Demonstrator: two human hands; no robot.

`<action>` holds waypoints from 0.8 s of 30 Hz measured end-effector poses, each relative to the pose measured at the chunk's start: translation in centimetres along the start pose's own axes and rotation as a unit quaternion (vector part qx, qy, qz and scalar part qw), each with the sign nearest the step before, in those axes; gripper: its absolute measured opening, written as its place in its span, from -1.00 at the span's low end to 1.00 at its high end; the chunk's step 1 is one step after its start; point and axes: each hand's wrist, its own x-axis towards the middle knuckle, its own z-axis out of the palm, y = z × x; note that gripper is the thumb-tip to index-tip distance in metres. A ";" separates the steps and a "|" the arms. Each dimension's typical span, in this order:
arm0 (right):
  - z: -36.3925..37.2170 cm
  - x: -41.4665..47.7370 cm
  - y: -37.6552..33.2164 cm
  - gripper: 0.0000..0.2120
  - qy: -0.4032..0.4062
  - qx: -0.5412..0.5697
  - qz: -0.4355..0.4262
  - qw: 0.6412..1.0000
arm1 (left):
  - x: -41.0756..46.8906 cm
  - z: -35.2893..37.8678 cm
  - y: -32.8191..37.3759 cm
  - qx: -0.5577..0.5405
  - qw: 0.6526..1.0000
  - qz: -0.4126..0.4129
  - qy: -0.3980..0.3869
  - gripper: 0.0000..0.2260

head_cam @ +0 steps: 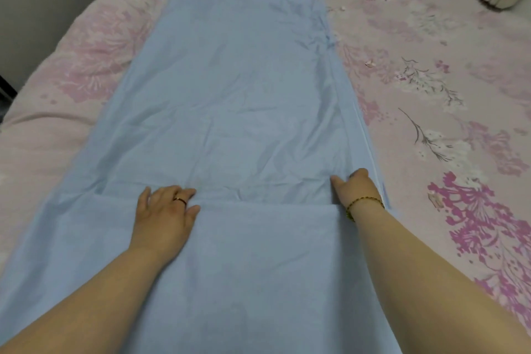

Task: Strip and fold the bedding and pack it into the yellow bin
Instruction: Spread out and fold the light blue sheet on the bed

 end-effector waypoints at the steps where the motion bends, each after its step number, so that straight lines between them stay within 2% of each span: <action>1: 0.1 0.5 0.0 -0.70 0.004 0.007 0.000 1.000 | 0.2 0.5 -0.1 0.028 0.999 0.020 0.023 -0.65; 2: 0.0 0.8 0.2 -0.78 0.019 0.019 -0.011 1.000 | 0.3 0.7 -0.3 0.043 0.997 0.033 0.047 -0.65; 6: -1.1 0.8 2.2 -0.82 0.158 0.109 -0.067 0.979 | 0.2 0.5 0.2 0.057 0.993 0.027 0.098 -0.66; 8: -0.8 0.3 3.1 -0.84 0.185 0.119 -0.065 0.973 | 0.2 0.7 0.2 0.054 0.992 0.030 0.112 -0.65; 10: -0.3 0.6 3.2 -0.84 0.162 0.122 -0.044 0.978 | 0.2 1.0 -0.1 0.046 0.992 0.031 0.113 -0.64; 12: -0.9 1.5 2.9 -0.79 0.104 0.131 -0.015 0.986 | 0.2 1.2 -0.6 0.032 0.994 0.027 0.099 -0.60; 15: -2.9 1.7 2.3 -0.69 -0.042 0.189 0.023 0.981 | 0.2 0.4 -1.6 0.019 0.997 -0.016 0.066 -0.48; 17: -3.8 1.5 2.1 -0.80 -0.110 0.185 0.028 0.976 | 0.6 -0.2 -2.7 0.025 0.998 -0.034 0.049 -0.42; 19: -4.2 1.9 2.2 -0.88 -0.060 0.189 0.004 0.980 | 1.0 -0.5 -4.2 0.060 0.998 -0.015 0.023 -0.39; 22: -3.8 2.1 3.2 -0.82 0.042 0.208 0.004 0.977 | 1.4 -1.0 -6.0 0.084 0.996 0.003 -0.023 -0.40; 24: -3.3 2.0 4.1 -0.77 0.043 0.194 0.016 0.980 | 1.6 -1.3 -6.8 0.075 0.997 -0.027 -0.012 -0.47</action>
